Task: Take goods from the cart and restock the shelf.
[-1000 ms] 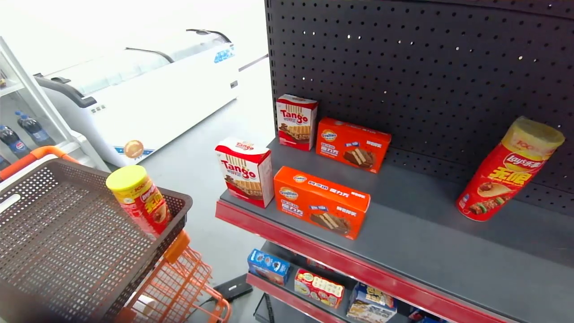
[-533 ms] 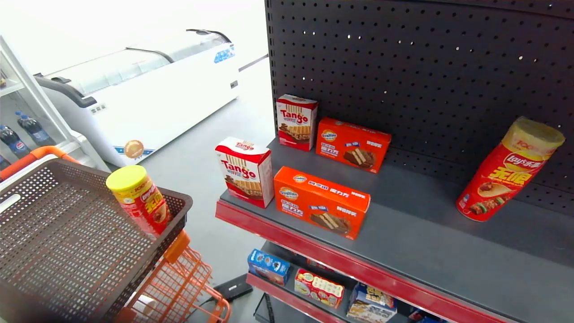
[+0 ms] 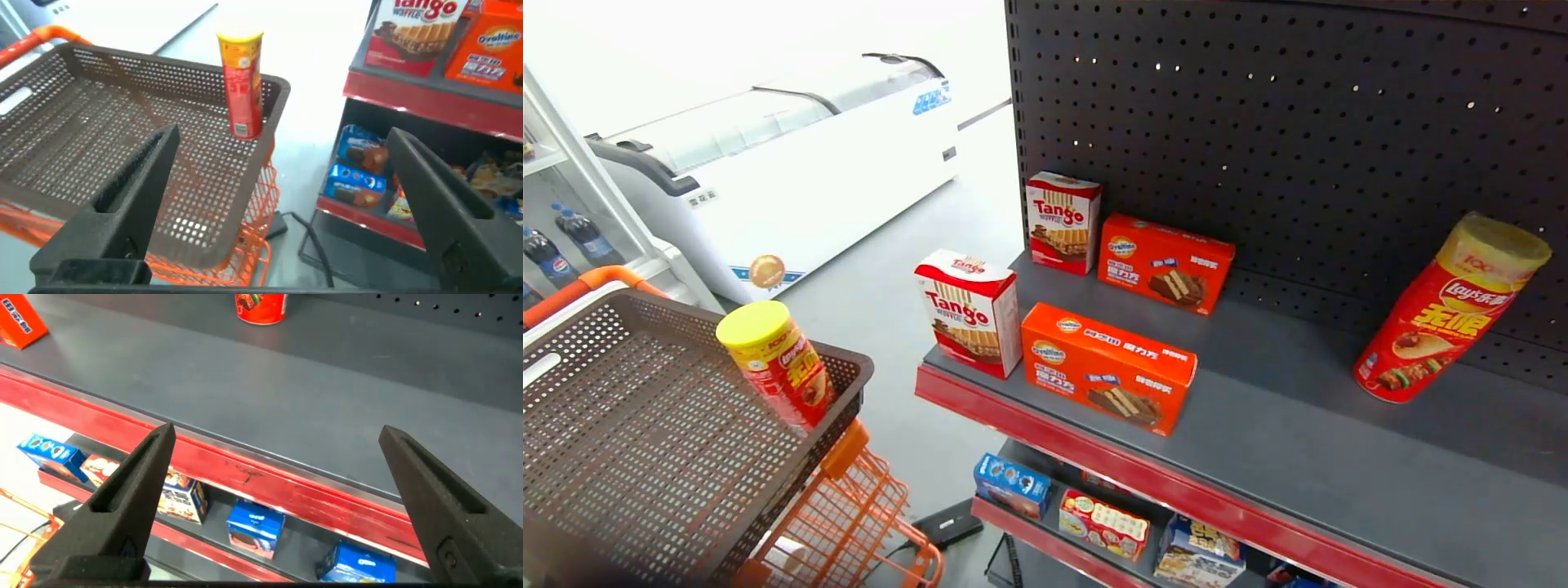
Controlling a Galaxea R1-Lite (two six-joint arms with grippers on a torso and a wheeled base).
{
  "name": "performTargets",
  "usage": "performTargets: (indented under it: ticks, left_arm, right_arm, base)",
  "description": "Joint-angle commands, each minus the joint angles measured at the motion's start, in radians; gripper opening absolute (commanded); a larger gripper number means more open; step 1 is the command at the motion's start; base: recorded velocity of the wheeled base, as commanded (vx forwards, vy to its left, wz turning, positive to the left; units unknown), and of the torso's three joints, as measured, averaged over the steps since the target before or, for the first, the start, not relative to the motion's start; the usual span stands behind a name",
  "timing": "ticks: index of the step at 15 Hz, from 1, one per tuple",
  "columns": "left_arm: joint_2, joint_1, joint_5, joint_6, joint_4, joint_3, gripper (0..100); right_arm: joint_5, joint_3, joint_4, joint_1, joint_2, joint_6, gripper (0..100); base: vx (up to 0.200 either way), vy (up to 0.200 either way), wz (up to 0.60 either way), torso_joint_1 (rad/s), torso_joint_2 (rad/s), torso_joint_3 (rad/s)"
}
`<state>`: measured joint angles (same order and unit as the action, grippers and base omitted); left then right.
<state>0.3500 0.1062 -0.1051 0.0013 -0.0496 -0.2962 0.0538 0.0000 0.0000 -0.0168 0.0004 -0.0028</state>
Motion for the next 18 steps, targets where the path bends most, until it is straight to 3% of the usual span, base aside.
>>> performTargets:
  ticks: [1,2,3,5,6,7,8,9,11,12,13,18]
  left_arm:
    - [0.282,0.104,-0.068,-0.023,-0.012,-0.101,100]
    - [0.297,0.098,-0.065,-0.026,-0.006,-0.101,100]
    - [0.374,0.017,-0.008,-0.038,0.008,-0.104,100]
    - [0.483,-0.169,0.188,-0.027,-0.007,-0.115,100]
    - [0.543,-0.275,0.274,0.006,-0.024,-0.115,100]
    - [0.612,-0.382,0.331,0.106,-0.044,-0.118,100]
    - [0.658,-0.43,0.347,0.186,-0.047,-0.12,100]
    - [0.708,-0.442,0.346,0.213,-0.05,-0.121,100]
    - [0.784,-0.438,0.343,0.198,-0.102,-0.12,100]
    - [0.85,-0.419,0.343,0.157,-0.2,-0.115,100]
    - [0.891,-0.404,0.341,0.138,-0.268,-0.113,100]
    - [1.127,-0.401,0.343,0.144,-0.673,-0.054,100]
  right_arm:
    - [0.0,0.0,0.0,0.0,0.0,0.0,100]
    - [0.0,0.0,0.0,0.0,0.0,0.0,100]
    - [0.0,0.0,0.0,0.0,0.0,0.0,100]
    - [0.0,0.0,0.0,0.0,0.0,0.0,100]
    - [0.0,0.0,0.0,0.0,0.0,0.0,100]
    - [0.0,0.0,0.0,0.0,0.0,0.0,100]
    - [0.0,0.0,0.0,0.0,0.0,0.0,100]
    - [0.0,0.0,0.0,0.0,0.0,0.0,100]
    - [0.0,0.0,0.0,0.0,0.0,0.0,100]
    - [0.0,0.0,0.0,0.0,0.0,0.0,100]
    - [0.0,0.0,0.0,0.0,0.0,0.0,100]
    - [0.0,0.0,0.0,0.0,0.0,0.0,100]
  base:
    - [0.0,0.0,0.0,0.0,0.0,0.0]
    - [0.0,0.0,0.0,0.0,0.0,0.0]
    - [0.0,0.0,0.0,0.0,0.0,0.0]
    - [0.0,0.0,0.0,0.0,0.0,0.0]
    - [0.0,0.0,0.0,0.0,0.0,0.0]
    - [0.0,0.0,0.0,0.0,0.0,0.0]
    - [0.0,0.0,0.0,0.0,0.0,0.0]
    - [0.0,0.0,0.0,0.0,0.0,0.0]
    - [0.0,0.0,0.0,0.0,0.0,0.0]
    - [0.0,0.0,0.0,0.0,0.0,0.0]
    - [0.0,0.0,0.0,0.0,0.0,0.0]
    - [0.0,0.0,0.0,0.0,0.0,0.0]
